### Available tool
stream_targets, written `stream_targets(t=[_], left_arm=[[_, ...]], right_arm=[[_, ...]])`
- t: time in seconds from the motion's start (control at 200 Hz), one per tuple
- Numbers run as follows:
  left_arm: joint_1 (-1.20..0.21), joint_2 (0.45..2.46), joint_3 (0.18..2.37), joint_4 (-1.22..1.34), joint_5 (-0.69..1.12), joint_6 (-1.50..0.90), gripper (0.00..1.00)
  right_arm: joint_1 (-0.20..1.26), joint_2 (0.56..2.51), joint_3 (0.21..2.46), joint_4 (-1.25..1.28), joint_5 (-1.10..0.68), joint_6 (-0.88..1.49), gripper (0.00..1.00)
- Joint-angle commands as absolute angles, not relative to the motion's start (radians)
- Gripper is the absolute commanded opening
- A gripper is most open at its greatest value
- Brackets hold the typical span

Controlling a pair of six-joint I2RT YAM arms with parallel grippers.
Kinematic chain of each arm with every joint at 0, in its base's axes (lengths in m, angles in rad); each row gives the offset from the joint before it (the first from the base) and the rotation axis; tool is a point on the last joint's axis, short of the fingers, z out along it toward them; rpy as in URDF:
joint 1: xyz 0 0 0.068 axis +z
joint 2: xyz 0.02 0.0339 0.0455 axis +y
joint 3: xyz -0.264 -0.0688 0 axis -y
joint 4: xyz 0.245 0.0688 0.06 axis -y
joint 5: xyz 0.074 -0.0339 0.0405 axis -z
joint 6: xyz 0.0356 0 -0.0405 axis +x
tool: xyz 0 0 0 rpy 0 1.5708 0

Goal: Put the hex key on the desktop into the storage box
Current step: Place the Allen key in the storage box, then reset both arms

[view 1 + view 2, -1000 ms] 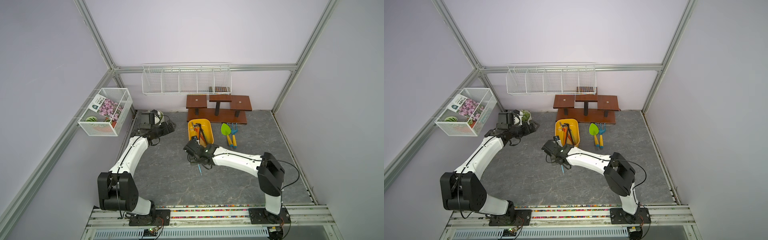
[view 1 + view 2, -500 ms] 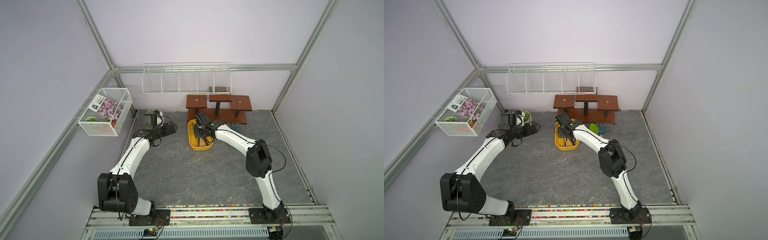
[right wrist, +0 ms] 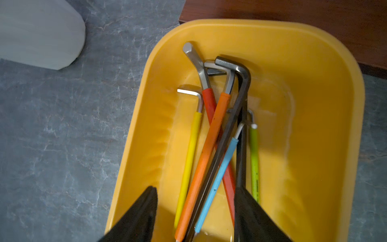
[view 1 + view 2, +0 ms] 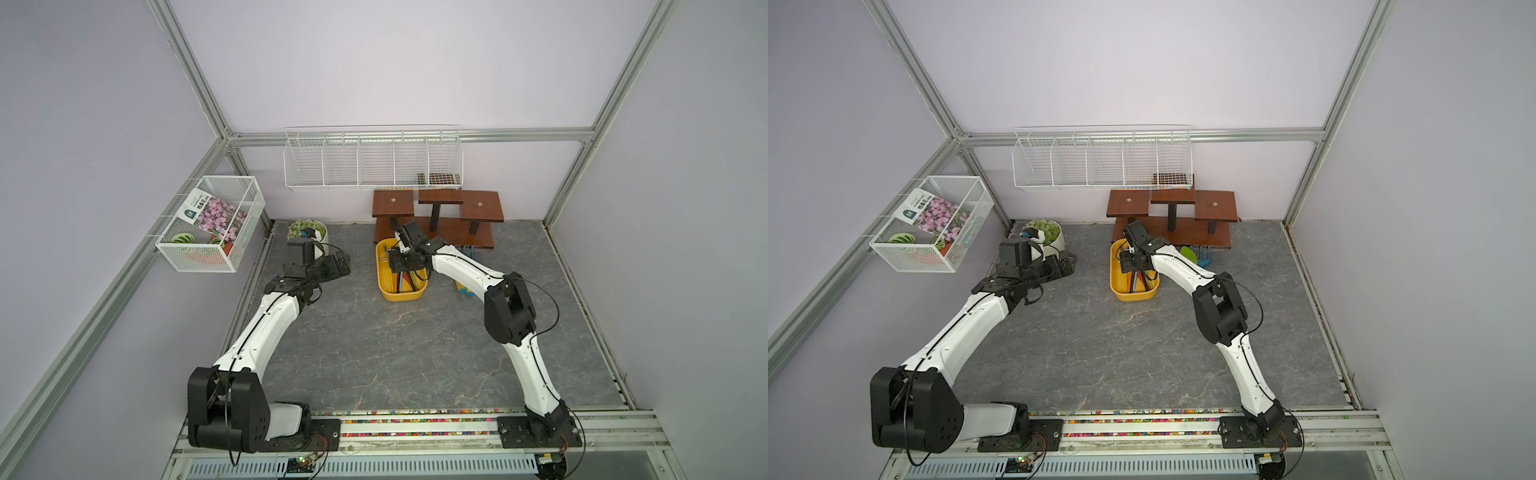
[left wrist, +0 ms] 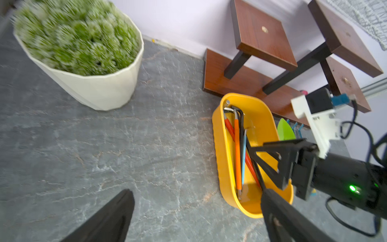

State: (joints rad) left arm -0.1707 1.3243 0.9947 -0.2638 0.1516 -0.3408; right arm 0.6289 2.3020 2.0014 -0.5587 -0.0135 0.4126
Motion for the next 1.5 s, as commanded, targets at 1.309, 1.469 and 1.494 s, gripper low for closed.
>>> stream_targets(t=[1.309,1.469,1.494], left_arm=[[-0.147,1.505,0.448,0.788,-0.512,-0.027,1.0],[-0.14,1.512,0.469,0.756,-0.479,-0.027,1.0],[-0.134,1.513,0.476,0.744,-0.462,-0.028,1.0]], right_arm=[[0.275,1.119,0.464,0.27,0.618,0.088,0.9],[0.198,1.301,0.475,0.424,0.569,0.077,0.9],[0.191,1.324,0.477,0.454,0.562,0.077,0.9]])
